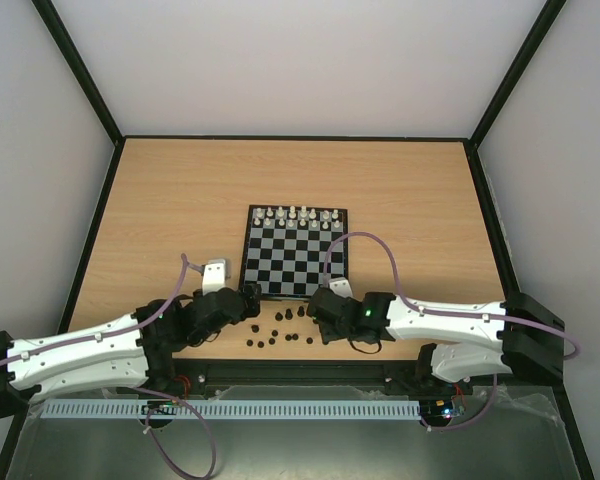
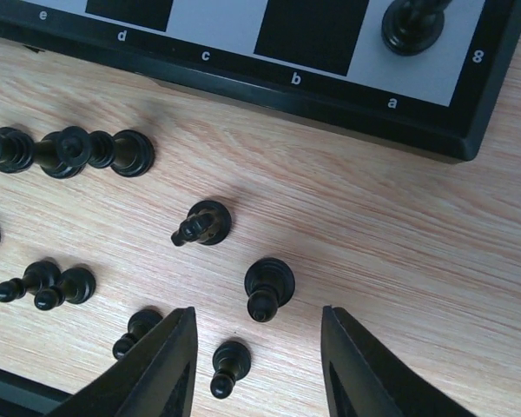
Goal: Set up the chess pieces on the board
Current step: Pick up the chess piece at the center of the board.
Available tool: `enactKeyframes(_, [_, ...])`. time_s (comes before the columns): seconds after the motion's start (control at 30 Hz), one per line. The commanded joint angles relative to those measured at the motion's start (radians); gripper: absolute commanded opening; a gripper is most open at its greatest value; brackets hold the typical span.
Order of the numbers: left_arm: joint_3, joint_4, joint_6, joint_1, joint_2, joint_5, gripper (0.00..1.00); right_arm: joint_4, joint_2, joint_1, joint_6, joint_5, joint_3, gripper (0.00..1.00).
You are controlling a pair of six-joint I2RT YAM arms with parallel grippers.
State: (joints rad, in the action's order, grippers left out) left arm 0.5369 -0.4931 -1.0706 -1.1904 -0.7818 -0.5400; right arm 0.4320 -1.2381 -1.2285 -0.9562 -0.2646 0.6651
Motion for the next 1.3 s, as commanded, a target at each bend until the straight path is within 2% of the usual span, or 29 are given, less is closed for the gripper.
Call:
enactKeyframes(0.0, [-0.023, -0.025, -0.009, -0.005, 0.025, 0.0, 0.99, 0.059, -0.021, -0.013, -0.034, -0.032, 0.018, 0.4])
enactKeyframes(0.5, [-0.029, -0.015, -0.015, -0.004, 0.011, -0.012, 0.99, 0.035, -0.08, -0.013, -0.002, -0.046, 0.037, 0.32])
enactKeyframes(0.87, [-0.025, -0.013, -0.011, -0.005, 0.0, -0.018, 0.99, 0.05, -0.123, -0.012, 0.008, -0.055, 0.061, 0.11])
enactKeyframes(1.27, [-0.019, -0.021, -0.009, -0.005, -0.001, -0.03, 0.99, 0.179, -0.095, 0.032, 0.082, -0.154, 0.207, 0.1])
